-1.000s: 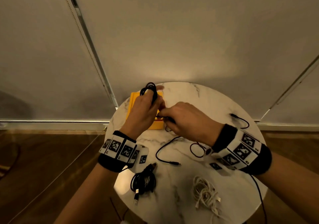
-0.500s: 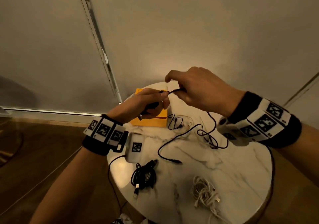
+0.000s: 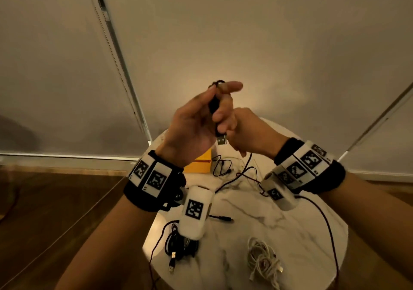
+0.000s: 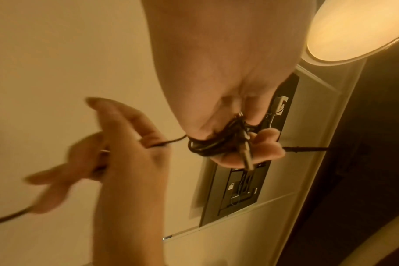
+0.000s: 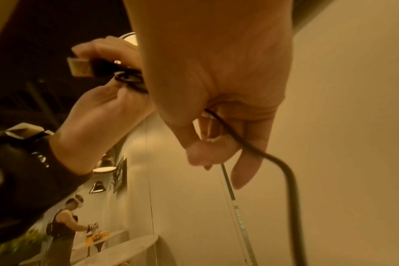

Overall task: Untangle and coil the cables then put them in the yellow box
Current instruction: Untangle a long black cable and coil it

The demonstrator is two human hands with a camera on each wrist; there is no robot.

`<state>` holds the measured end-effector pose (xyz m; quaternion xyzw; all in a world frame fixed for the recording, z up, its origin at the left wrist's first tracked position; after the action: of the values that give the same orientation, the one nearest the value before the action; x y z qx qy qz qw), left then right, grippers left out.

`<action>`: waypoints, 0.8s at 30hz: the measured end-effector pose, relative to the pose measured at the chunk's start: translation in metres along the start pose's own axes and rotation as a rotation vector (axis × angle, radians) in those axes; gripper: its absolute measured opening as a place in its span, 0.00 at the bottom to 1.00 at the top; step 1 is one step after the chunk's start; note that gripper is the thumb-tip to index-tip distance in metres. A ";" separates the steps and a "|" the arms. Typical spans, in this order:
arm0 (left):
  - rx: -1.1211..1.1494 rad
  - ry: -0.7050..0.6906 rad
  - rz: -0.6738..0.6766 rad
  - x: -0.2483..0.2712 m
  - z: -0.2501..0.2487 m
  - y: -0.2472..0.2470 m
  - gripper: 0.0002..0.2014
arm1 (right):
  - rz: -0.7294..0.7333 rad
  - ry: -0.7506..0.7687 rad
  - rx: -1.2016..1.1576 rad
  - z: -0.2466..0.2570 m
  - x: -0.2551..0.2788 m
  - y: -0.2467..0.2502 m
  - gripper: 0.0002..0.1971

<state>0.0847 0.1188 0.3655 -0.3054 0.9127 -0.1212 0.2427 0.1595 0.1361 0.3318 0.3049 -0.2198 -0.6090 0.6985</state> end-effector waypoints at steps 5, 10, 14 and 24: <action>-0.085 -0.174 -0.219 -0.014 -0.017 0.017 0.17 | 0.088 0.011 0.020 -0.008 0.006 -0.009 0.04; -0.326 -0.217 -0.262 -0.015 -0.016 0.019 0.16 | 0.139 0.079 -0.025 0.004 0.015 -0.005 0.01; -0.513 -0.204 -0.301 -0.012 -0.016 0.029 0.16 | 0.059 0.148 0.116 0.004 0.013 0.017 0.07; -1.237 -0.102 -0.440 -0.015 -0.010 0.034 0.11 | -0.008 0.287 0.583 0.024 0.021 0.026 0.15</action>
<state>0.0729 0.1554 0.3673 -0.5735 0.7176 0.3936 0.0350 0.1651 0.1132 0.3653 0.5756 -0.2831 -0.4740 0.6033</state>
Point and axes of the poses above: each hand's wrist, its own x-axis away from the middle knuckle, its own y-axis out of the back of the hand, z = x × y, the point moved 8 cm from there along -x, towards the middle knuckle, and after that the axes turned 10 degrees about -x, right-handed, at the moved point
